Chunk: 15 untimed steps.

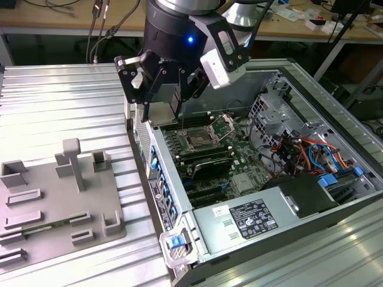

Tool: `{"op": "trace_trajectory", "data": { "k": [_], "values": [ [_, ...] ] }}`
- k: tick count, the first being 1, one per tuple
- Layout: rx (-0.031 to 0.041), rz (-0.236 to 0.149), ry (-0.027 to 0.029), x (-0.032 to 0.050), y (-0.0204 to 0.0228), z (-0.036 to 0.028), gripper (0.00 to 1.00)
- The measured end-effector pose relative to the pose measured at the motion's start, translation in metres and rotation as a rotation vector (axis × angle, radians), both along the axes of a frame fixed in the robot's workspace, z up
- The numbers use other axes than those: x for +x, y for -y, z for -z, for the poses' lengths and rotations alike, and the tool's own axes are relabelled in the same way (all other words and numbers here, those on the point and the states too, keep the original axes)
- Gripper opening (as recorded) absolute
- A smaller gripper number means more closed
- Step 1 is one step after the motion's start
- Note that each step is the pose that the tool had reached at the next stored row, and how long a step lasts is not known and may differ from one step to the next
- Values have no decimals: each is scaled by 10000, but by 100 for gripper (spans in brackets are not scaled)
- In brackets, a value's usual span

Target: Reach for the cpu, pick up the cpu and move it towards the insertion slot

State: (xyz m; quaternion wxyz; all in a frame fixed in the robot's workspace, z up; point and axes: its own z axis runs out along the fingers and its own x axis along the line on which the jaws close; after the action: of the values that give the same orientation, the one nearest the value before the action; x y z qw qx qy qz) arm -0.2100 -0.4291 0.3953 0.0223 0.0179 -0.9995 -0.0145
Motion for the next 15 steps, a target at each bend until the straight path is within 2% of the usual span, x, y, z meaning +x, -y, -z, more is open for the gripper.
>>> {"op": "trace_trajectory", "data": {
  "k": [15],
  "values": [
    [-3,0,0,170,0,8,55]
  ]
}}
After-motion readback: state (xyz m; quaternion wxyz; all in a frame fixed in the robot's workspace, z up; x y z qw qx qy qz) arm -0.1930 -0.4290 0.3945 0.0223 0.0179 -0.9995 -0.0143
